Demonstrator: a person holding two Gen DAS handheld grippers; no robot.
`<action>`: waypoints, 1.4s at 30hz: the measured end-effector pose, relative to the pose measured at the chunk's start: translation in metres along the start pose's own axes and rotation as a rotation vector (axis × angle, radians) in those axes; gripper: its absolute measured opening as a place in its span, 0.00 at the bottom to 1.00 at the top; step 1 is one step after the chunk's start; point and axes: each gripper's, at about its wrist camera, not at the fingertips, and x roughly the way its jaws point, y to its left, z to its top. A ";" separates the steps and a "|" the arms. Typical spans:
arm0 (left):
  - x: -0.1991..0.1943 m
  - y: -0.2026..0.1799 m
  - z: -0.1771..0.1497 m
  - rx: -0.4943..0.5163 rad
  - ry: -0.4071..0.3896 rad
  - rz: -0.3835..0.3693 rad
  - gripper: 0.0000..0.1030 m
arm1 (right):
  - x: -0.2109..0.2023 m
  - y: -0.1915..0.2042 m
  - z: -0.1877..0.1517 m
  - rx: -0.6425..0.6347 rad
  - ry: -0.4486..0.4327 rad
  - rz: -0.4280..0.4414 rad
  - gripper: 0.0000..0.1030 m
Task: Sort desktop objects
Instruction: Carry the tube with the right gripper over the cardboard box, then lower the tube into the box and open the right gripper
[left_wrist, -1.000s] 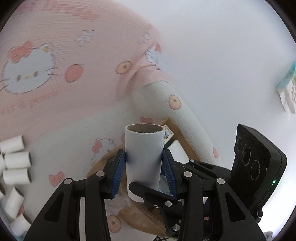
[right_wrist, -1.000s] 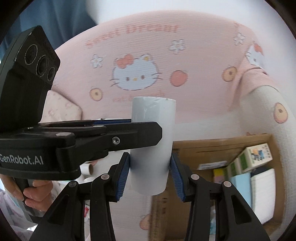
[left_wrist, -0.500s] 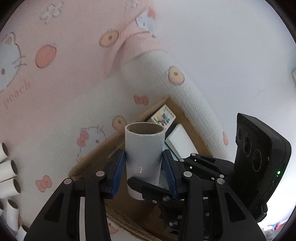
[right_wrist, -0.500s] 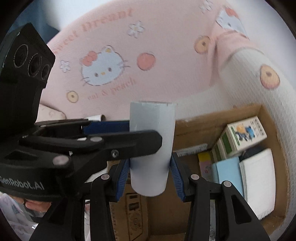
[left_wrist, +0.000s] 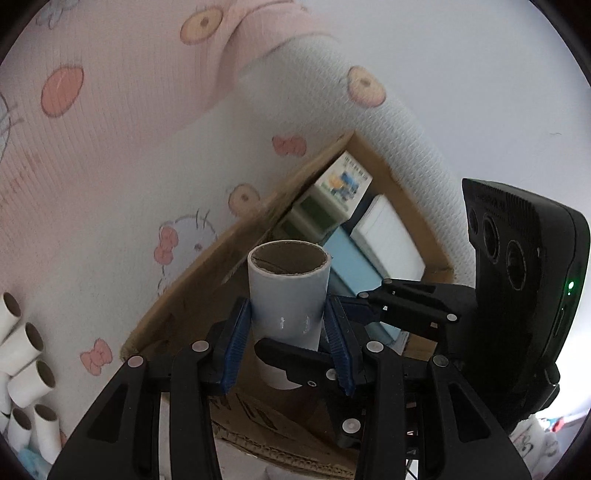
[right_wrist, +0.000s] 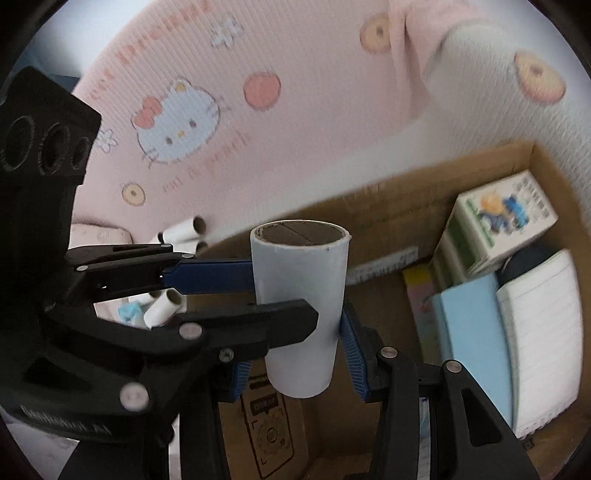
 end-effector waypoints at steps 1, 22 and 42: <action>0.003 0.002 0.000 -0.006 0.013 -0.004 0.44 | 0.003 -0.001 0.000 0.002 0.015 0.002 0.40; -0.023 0.006 -0.008 0.091 -0.082 -0.017 0.14 | 0.053 -0.001 -0.013 -0.057 0.249 -0.029 0.40; -0.068 0.038 -0.009 0.036 -0.191 0.009 0.10 | 0.127 -0.021 -0.001 -0.040 0.454 -0.036 0.40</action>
